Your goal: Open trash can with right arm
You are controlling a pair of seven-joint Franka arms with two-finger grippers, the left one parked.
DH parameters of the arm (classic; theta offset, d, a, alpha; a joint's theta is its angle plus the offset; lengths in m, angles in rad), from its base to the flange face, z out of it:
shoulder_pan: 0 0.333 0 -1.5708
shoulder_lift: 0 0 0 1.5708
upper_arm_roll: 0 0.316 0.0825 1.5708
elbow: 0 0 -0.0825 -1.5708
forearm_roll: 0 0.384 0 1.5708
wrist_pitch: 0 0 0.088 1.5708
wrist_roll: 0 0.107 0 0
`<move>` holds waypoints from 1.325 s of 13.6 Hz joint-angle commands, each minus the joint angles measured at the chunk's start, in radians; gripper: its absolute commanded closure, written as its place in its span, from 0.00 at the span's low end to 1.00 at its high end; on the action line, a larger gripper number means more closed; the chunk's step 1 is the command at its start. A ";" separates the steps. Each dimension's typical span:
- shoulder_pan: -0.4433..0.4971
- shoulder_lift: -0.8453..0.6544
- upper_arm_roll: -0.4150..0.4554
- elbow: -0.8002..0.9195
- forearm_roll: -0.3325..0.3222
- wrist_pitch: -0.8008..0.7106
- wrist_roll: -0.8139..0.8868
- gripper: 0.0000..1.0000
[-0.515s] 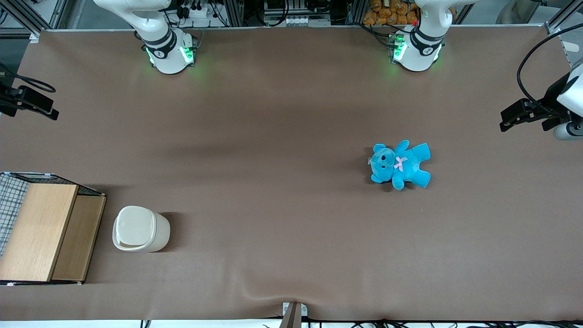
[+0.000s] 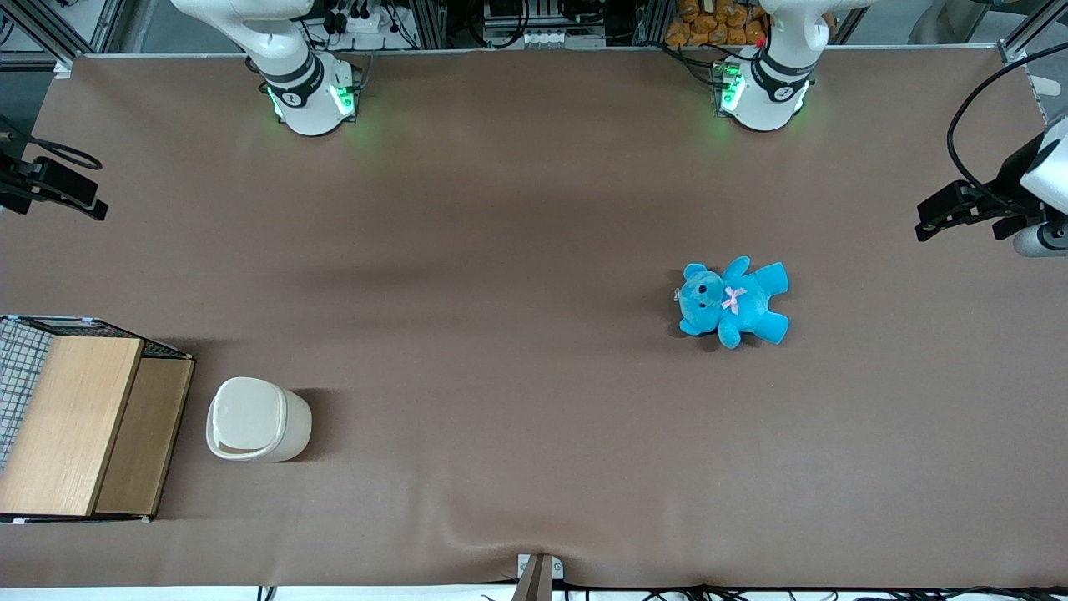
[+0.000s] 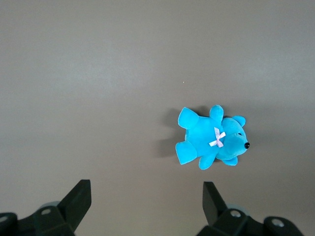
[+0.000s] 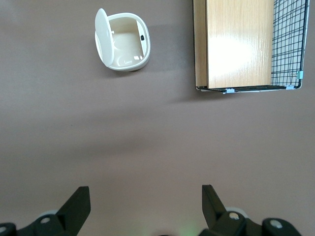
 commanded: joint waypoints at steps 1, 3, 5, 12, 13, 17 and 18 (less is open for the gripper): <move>0.009 0.015 -0.004 0.007 -0.003 -0.009 -0.007 0.00; 0.010 0.019 -0.003 0.005 -0.003 -0.009 -0.008 0.00; 0.010 0.031 0.000 0.003 -0.002 -0.004 -0.008 0.00; 0.044 0.133 0.002 0.014 0.053 0.089 0.009 0.30; 0.044 0.149 0.002 0.014 0.066 0.112 0.009 0.43; 0.044 0.208 0.003 0.016 0.112 0.200 0.019 0.69; 0.044 0.223 0.003 0.016 0.113 0.212 0.019 0.77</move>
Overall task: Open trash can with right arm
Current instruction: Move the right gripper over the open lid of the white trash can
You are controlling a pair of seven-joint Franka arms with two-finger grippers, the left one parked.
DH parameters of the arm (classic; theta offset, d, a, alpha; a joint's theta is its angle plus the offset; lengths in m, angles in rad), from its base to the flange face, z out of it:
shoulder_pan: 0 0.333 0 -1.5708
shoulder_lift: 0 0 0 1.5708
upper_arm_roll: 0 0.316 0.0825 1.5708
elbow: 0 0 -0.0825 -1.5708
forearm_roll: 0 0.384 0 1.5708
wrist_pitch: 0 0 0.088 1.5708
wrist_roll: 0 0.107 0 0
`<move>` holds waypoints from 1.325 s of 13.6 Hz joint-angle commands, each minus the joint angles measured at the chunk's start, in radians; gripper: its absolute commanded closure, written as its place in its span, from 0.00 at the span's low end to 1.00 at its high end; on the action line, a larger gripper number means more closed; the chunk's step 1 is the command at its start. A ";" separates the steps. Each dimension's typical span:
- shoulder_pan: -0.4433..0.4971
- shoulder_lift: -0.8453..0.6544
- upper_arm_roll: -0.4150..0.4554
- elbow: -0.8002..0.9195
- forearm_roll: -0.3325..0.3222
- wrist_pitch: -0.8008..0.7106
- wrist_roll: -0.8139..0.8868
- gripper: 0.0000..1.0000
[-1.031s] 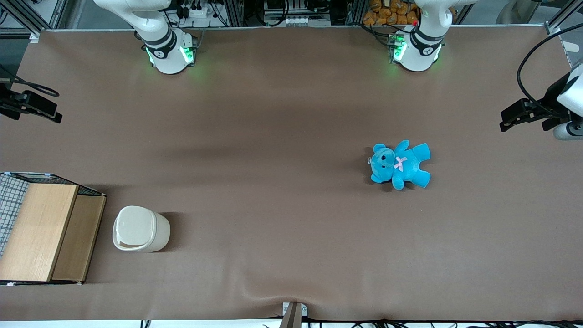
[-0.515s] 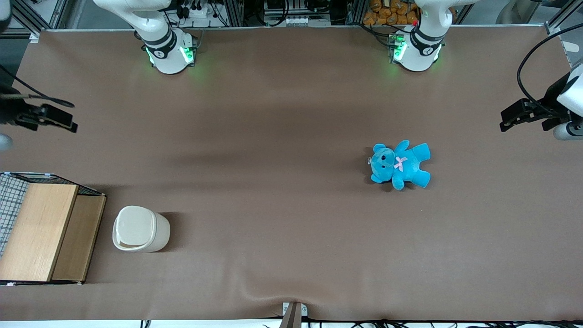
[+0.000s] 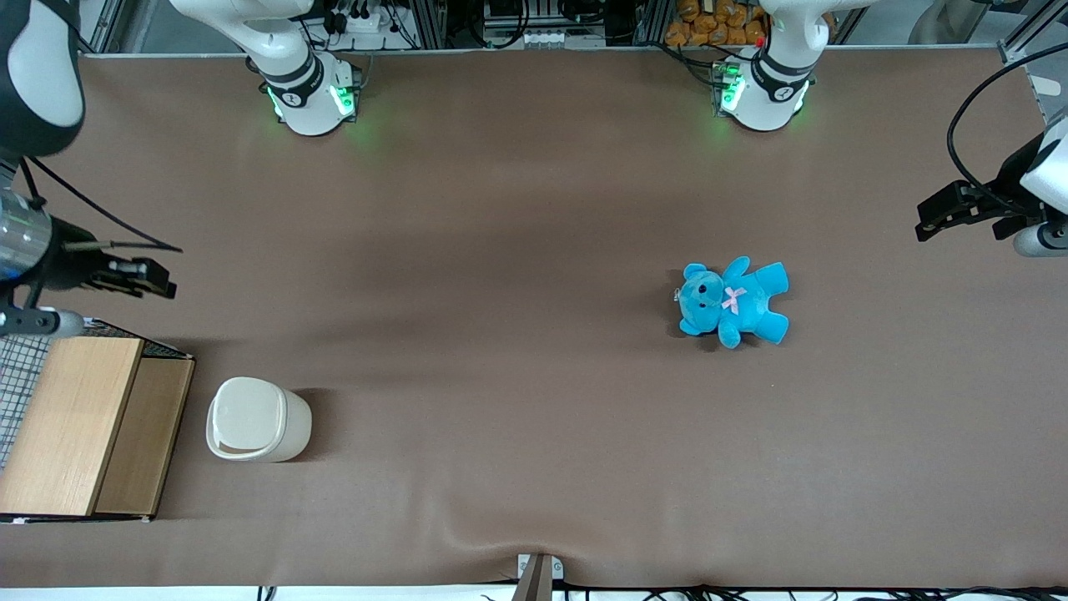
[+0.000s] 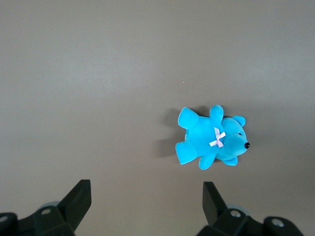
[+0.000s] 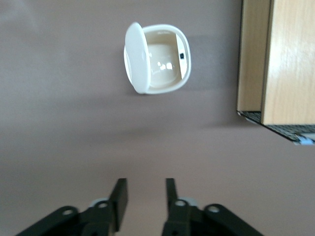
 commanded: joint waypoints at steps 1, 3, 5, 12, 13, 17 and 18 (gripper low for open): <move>0.002 0.039 -0.002 0.021 0.021 0.032 0.015 0.81; 0.002 0.065 -0.002 0.024 0.021 0.083 0.003 1.00; 0.008 0.090 -0.001 0.027 0.023 0.109 -0.001 1.00; 0.023 0.168 0.007 0.033 0.023 0.231 -0.003 1.00; 0.023 0.177 0.007 0.033 0.023 0.259 -0.004 1.00; 0.031 0.219 0.008 0.033 0.023 0.354 -0.018 1.00; 0.031 0.232 0.008 0.033 0.023 0.365 -0.023 1.00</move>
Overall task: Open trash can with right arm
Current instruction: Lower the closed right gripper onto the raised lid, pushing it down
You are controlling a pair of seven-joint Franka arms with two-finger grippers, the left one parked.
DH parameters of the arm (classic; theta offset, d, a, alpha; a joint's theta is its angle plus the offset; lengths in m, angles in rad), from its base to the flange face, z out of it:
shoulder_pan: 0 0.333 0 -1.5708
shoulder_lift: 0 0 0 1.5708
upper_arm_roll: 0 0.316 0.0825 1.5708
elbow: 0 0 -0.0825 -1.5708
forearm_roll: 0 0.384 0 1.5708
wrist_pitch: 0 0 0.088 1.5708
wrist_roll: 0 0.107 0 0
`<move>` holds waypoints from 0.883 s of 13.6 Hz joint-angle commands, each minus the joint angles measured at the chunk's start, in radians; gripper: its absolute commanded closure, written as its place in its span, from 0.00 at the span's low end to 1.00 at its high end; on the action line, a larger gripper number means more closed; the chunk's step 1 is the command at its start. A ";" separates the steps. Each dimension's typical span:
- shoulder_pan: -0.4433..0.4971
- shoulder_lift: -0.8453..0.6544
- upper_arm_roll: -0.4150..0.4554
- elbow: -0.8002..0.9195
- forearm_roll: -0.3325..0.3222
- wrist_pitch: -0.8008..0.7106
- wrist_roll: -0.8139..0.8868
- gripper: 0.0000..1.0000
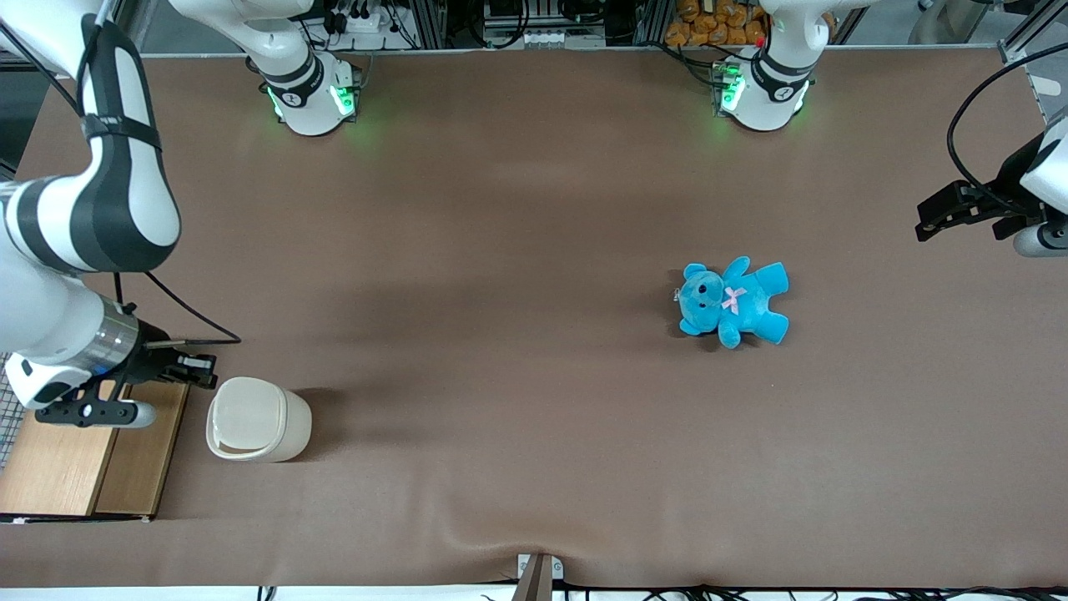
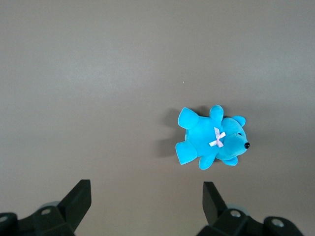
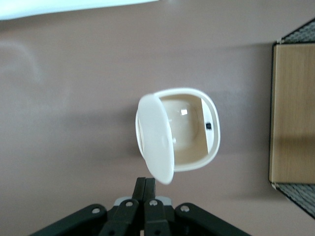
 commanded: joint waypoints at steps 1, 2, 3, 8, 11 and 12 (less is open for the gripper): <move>0.003 0.044 -0.002 0.029 0.013 0.021 -0.031 1.00; 0.003 0.053 -0.001 0.029 0.013 0.039 -0.033 1.00; 0.003 0.056 -0.002 0.029 0.013 0.053 -0.034 1.00; 0.000 0.076 -0.002 0.027 0.008 0.075 -0.053 1.00; 0.000 0.090 -0.002 0.027 0.005 0.102 -0.059 1.00; -0.003 0.093 -0.002 0.027 0.005 0.110 -0.073 1.00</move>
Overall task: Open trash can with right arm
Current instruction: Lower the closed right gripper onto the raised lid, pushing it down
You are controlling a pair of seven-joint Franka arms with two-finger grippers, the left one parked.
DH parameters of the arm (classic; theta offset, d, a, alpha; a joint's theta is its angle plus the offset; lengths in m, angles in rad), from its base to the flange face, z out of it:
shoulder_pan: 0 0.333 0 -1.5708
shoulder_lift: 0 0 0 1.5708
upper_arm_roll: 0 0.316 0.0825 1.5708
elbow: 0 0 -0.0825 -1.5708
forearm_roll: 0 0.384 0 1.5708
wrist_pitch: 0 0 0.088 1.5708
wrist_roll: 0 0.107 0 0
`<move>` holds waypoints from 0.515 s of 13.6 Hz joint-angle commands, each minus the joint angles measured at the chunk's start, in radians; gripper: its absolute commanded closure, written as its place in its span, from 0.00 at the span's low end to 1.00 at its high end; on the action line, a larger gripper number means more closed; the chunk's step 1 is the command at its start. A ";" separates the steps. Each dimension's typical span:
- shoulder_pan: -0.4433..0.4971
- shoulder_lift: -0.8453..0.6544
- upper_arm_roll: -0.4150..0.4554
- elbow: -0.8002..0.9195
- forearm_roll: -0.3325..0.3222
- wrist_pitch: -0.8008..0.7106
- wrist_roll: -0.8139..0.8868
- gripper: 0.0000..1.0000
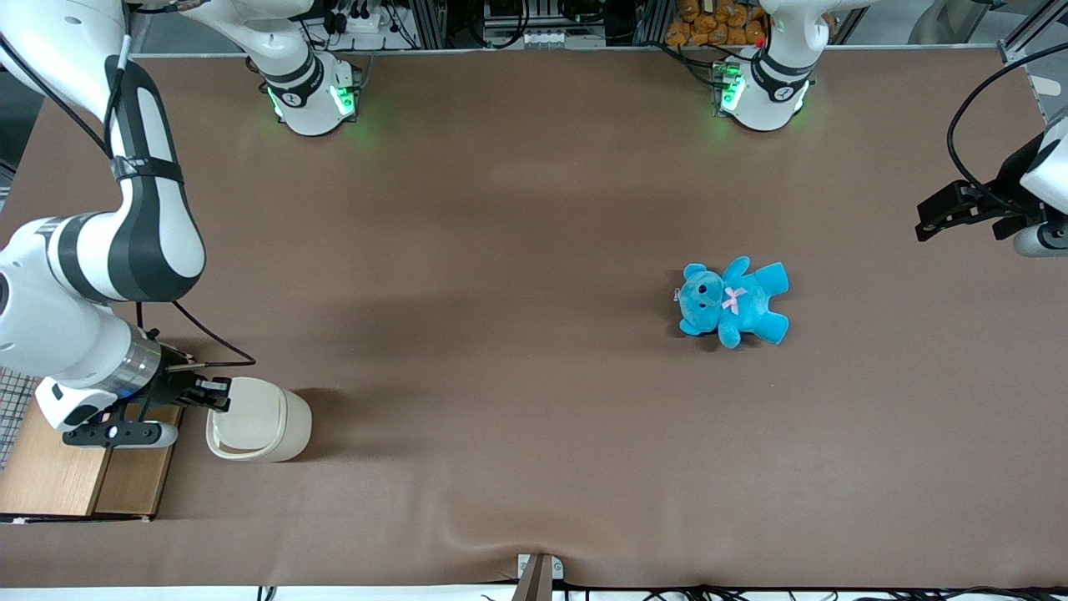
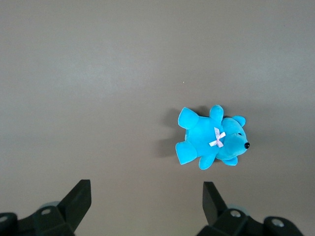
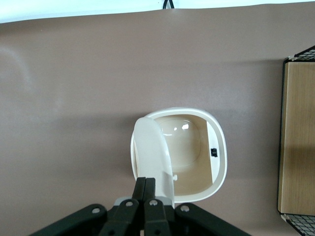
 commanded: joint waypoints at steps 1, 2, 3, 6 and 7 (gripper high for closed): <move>-0.005 0.027 -0.002 0.026 0.005 0.021 -0.036 1.00; -0.008 0.033 -0.002 0.025 0.005 0.030 -0.042 1.00; -0.008 0.035 -0.002 0.025 0.004 0.031 -0.045 1.00; -0.011 0.041 -0.003 0.023 -0.004 0.033 -0.074 1.00; -0.013 0.047 -0.003 0.023 -0.004 0.034 -0.082 1.00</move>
